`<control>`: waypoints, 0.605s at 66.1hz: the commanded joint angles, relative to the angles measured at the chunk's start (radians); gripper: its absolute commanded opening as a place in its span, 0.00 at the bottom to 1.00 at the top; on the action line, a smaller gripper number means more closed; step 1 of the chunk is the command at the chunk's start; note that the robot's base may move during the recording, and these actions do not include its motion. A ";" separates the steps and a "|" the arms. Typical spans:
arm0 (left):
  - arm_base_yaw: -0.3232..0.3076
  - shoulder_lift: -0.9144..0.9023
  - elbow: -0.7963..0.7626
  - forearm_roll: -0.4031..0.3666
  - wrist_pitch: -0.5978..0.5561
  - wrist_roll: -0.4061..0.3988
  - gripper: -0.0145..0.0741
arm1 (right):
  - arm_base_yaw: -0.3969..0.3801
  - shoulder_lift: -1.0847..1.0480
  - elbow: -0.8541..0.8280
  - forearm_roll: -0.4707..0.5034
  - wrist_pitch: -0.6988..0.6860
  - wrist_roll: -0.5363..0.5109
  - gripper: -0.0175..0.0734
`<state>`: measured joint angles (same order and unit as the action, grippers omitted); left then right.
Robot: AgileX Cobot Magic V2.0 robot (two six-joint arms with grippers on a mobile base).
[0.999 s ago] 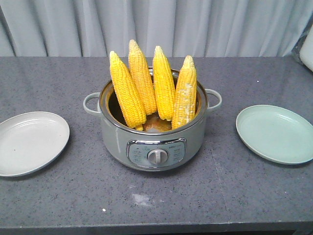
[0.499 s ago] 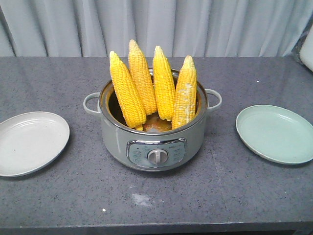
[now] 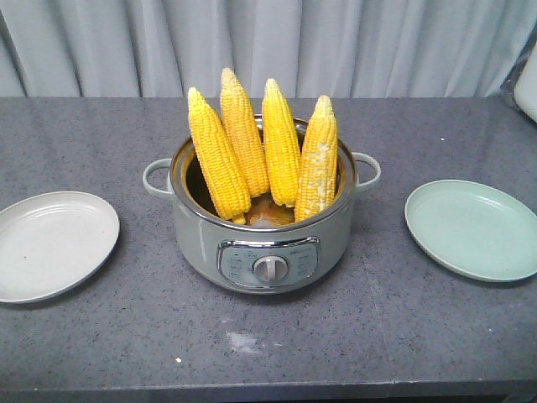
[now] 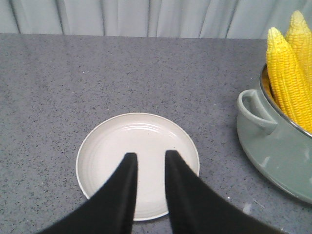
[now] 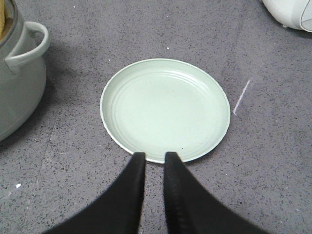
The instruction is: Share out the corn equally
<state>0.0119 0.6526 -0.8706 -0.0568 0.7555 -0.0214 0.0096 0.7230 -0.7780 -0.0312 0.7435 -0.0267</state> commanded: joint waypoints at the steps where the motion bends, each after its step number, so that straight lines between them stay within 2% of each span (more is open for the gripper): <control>1: -0.003 0.009 -0.023 -0.003 -0.077 0.010 0.55 | -0.003 0.004 -0.034 -0.010 -0.057 -0.014 0.52; 10: -0.003 0.009 -0.023 -0.004 -0.061 0.021 0.85 | -0.003 0.004 -0.034 -0.003 -0.055 -0.015 0.79; 14: -0.003 0.009 -0.026 -0.004 -0.051 0.032 0.92 | -0.003 0.004 -0.034 0.012 -0.056 -0.011 0.89; 17: -0.003 0.009 -0.028 -0.004 -0.038 0.057 0.96 | -0.003 0.012 -0.036 0.031 -0.057 -0.011 0.93; 24: -0.003 0.009 -0.028 -0.037 -0.028 0.077 0.98 | -0.003 0.049 -0.072 0.070 -0.022 -0.035 0.96; 29: -0.014 0.009 -0.028 -0.076 -0.034 0.110 0.97 | -0.003 0.091 -0.121 0.127 0.005 -0.091 0.95; 33: -0.043 0.010 -0.028 -0.092 -0.035 0.141 0.96 | -0.002 0.137 -0.160 0.180 0.021 -0.137 0.93; 40: -0.138 0.040 -0.029 -0.092 -0.017 0.159 0.95 | -0.002 0.219 -0.222 0.273 0.039 -0.233 0.91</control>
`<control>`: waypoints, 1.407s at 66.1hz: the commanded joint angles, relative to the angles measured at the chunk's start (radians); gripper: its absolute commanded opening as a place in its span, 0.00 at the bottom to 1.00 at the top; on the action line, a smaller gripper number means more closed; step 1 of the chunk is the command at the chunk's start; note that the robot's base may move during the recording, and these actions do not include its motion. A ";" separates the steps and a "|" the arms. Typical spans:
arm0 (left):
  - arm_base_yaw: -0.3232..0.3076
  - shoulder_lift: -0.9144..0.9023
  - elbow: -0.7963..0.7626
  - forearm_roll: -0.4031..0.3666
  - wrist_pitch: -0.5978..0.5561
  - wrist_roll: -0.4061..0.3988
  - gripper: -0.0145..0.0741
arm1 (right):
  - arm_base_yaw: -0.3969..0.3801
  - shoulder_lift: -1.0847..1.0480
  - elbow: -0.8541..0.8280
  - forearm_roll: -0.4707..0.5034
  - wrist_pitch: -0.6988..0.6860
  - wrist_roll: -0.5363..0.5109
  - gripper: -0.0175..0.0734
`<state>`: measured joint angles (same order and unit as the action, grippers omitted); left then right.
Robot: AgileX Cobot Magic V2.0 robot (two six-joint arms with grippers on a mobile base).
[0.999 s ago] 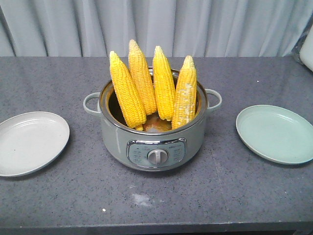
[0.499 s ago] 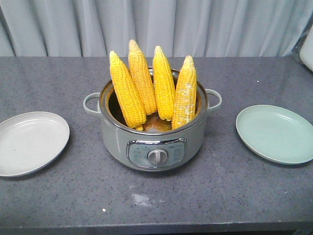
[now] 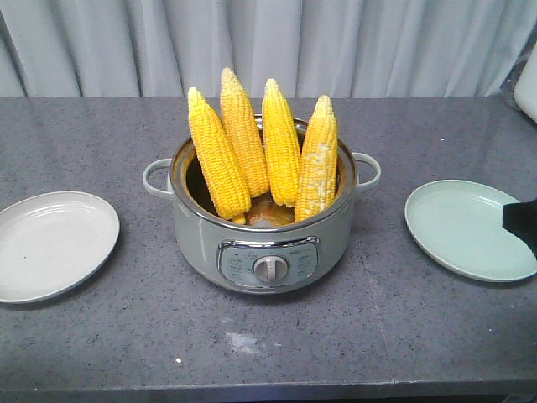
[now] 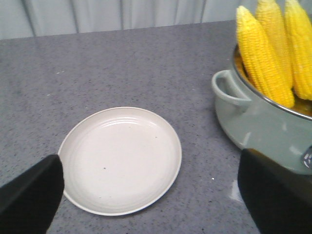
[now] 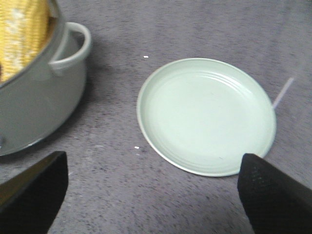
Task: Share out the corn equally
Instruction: 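Move the right gripper to the corn cob nearest the green plate and grasp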
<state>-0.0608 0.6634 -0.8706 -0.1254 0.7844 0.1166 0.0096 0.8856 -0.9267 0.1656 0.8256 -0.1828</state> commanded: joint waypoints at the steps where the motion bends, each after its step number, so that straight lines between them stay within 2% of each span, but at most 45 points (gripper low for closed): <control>1: -0.078 0.034 -0.029 -0.023 -0.041 0.026 0.94 | -0.002 0.067 -0.085 0.087 -0.042 -0.093 0.90; 12: -0.179 0.098 -0.085 -0.022 0.015 0.067 0.93 | -0.002 0.187 -0.179 0.182 -0.018 -0.205 0.89; 22: -0.193 0.143 -0.180 -0.043 0.038 0.067 0.91 | -0.002 0.273 -0.256 0.248 -0.017 -0.274 0.89; 34: -0.193 0.187 -0.199 -0.109 0.043 0.125 0.87 | 0.011 0.391 -0.371 0.279 -0.013 -0.311 0.88; 41: -0.193 0.207 -0.199 -0.128 0.041 0.143 0.84 | 0.090 0.466 -0.437 0.229 -0.022 -0.307 0.88; 47: -0.193 0.207 -0.199 -0.126 0.036 0.143 0.82 | 0.145 0.528 -0.499 0.177 -0.036 -0.250 0.87; 63: -0.193 0.207 -0.199 -0.126 0.038 0.143 0.81 | 0.254 0.708 -0.654 0.159 -0.026 -0.201 0.85; 73: -0.193 0.207 -0.199 -0.126 0.038 0.143 0.81 | 0.266 0.806 -0.743 0.164 -0.020 -0.167 0.83; 93: -0.193 0.207 -0.199 -0.126 0.037 0.143 0.81 | 0.266 0.947 -0.868 0.186 0.000 -0.169 0.83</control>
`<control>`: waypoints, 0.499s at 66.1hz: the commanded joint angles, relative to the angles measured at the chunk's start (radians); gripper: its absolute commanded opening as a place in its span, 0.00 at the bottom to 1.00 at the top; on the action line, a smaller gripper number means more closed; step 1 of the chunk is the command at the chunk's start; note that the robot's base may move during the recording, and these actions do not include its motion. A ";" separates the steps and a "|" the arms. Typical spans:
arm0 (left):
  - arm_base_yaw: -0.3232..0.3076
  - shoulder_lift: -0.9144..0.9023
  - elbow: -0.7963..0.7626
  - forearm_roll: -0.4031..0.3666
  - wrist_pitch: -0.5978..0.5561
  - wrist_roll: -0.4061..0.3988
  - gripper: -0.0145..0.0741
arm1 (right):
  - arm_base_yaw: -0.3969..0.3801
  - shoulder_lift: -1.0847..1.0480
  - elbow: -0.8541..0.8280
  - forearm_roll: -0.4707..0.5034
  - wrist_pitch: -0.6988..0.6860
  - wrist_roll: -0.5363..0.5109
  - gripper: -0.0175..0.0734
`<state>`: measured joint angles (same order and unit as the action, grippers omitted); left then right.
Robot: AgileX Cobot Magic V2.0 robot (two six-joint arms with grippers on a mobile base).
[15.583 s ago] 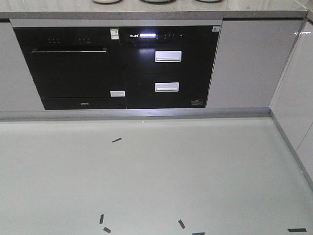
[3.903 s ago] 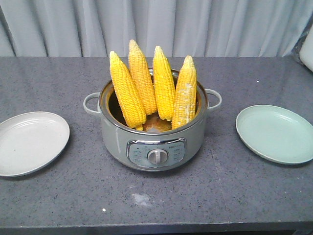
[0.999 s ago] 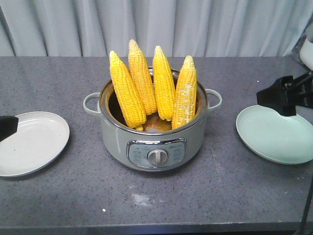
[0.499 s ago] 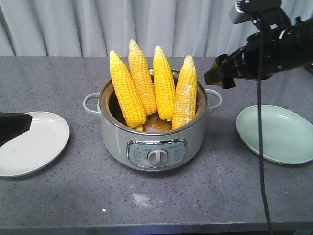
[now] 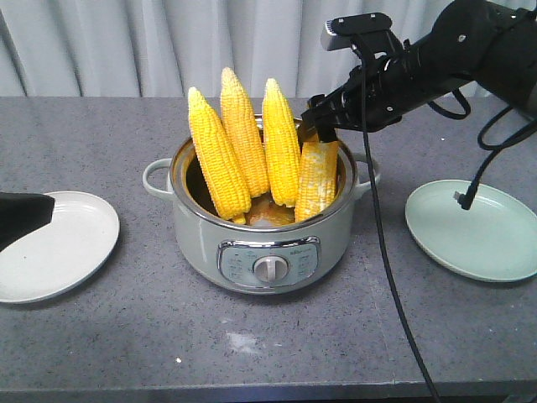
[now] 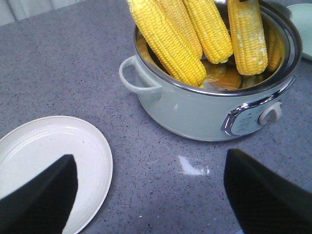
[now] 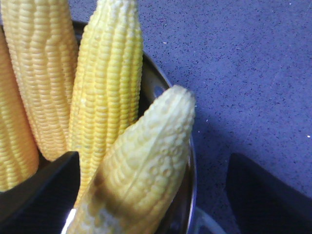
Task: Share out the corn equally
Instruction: 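Move the right gripper to the corn cob nearest the green plate and grasp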
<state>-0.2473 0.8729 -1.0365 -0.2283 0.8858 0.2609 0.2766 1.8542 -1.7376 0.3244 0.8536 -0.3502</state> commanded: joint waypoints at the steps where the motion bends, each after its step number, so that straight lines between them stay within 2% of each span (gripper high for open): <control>1: -0.007 -0.003 -0.033 -0.023 -0.065 -0.002 0.81 | -0.001 -0.017 -0.064 0.029 -0.021 -0.005 0.83; 12: -0.007 -0.003 -0.033 -0.014 -0.065 -0.002 0.81 | -0.001 -0.010 -0.079 0.072 -0.005 -0.045 0.78; 33: -0.007 -0.003 -0.033 -0.013 -0.064 -0.002 0.81 | -0.001 -0.010 -0.079 0.119 0.031 -0.084 0.58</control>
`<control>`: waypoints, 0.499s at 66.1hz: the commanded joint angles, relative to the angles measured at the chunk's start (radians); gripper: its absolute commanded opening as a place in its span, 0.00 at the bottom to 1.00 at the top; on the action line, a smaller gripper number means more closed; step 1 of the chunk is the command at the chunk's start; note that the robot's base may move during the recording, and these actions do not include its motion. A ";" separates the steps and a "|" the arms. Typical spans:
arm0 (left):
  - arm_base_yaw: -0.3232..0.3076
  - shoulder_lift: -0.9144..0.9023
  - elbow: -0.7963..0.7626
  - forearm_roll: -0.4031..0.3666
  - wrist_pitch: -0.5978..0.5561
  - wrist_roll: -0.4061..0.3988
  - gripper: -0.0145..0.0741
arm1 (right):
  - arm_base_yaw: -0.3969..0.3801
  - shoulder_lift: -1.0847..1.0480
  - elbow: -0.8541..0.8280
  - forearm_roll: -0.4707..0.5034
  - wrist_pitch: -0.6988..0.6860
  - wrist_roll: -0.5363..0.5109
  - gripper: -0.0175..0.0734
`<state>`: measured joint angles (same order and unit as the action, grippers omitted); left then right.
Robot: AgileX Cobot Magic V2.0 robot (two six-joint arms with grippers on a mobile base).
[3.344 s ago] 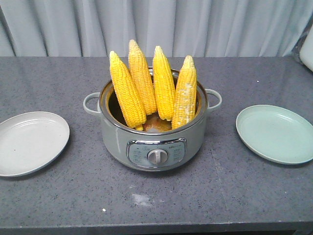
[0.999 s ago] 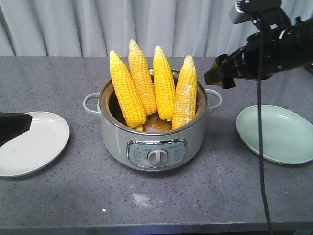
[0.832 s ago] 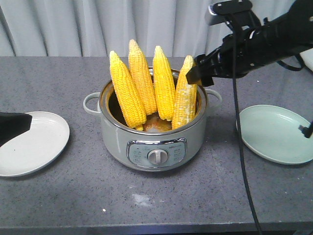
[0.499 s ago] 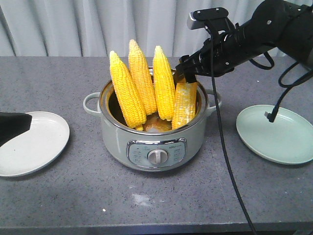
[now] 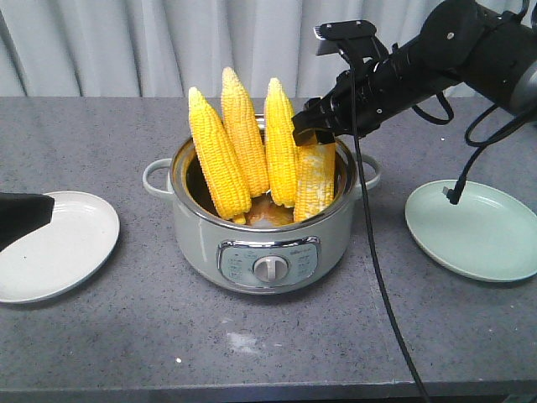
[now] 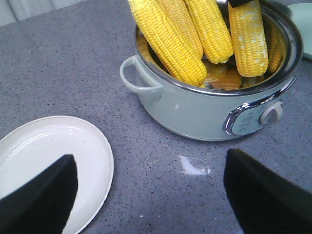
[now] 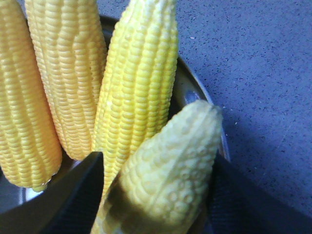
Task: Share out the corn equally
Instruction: 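Move the right gripper to the corn cob nearest the green plate and grasp, then lift the corn cob out of the pot with the right gripper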
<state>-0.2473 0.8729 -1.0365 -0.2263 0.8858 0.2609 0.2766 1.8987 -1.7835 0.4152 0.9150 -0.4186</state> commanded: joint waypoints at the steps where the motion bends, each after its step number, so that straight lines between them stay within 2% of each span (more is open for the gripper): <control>1: -0.007 -0.003 -0.033 -0.015 -0.064 -0.002 0.81 | -0.001 -0.055 -0.033 0.028 -0.029 -0.015 0.57; 13: -0.007 -0.003 -0.033 -0.015 -0.064 -0.002 0.81 | -0.001 -0.056 -0.034 0.028 -0.020 -0.015 0.45; 33: -0.007 -0.003 -0.033 -0.015 -0.061 -0.002 0.81 | -0.001 -0.111 -0.034 0.028 -0.008 -0.016 0.44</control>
<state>-0.2473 0.8729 -1.0365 -0.2255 0.8858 0.2609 0.2766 1.8791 -1.7835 0.4213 0.9389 -0.4220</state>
